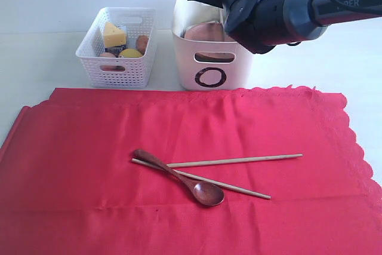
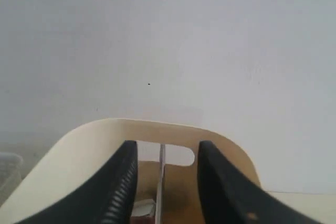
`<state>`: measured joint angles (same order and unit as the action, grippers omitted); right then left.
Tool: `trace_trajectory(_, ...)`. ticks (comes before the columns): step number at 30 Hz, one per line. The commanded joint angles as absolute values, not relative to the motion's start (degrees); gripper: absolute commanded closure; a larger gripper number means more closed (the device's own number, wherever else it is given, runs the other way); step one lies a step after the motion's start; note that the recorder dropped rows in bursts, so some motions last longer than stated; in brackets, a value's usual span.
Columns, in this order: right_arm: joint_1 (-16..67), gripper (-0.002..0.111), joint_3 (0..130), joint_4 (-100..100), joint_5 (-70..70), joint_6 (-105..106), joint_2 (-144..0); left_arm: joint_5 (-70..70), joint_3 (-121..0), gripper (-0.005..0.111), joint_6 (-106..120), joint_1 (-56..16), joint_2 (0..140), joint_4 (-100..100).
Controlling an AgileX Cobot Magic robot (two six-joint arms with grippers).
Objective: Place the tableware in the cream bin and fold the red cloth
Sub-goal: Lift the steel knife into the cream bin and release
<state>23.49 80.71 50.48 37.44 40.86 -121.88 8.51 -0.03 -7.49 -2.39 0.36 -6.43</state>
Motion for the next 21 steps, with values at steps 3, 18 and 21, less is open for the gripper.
trace_trajectory(3, 23.3, 0.052, 81.0, 50.5, 33.8, 43.4, -122.0, 8.3, 0.0, 0.105, -7.6, -2.3, 0.0, -6.4)
trace_trajectory(18, 23.3, 0.052, 80.9, 53.7, 8.0, 61.6, -111.3, 8.3, 0.0, 0.105, -7.6, -2.3, 0.0, -6.4)
trace_trajectory(21, 23.3, 0.052, 80.9, 53.7, -1.1, 61.6, -107.9, 8.3, 0.0, 0.105, -7.6, -2.3, 0.0, -6.4)
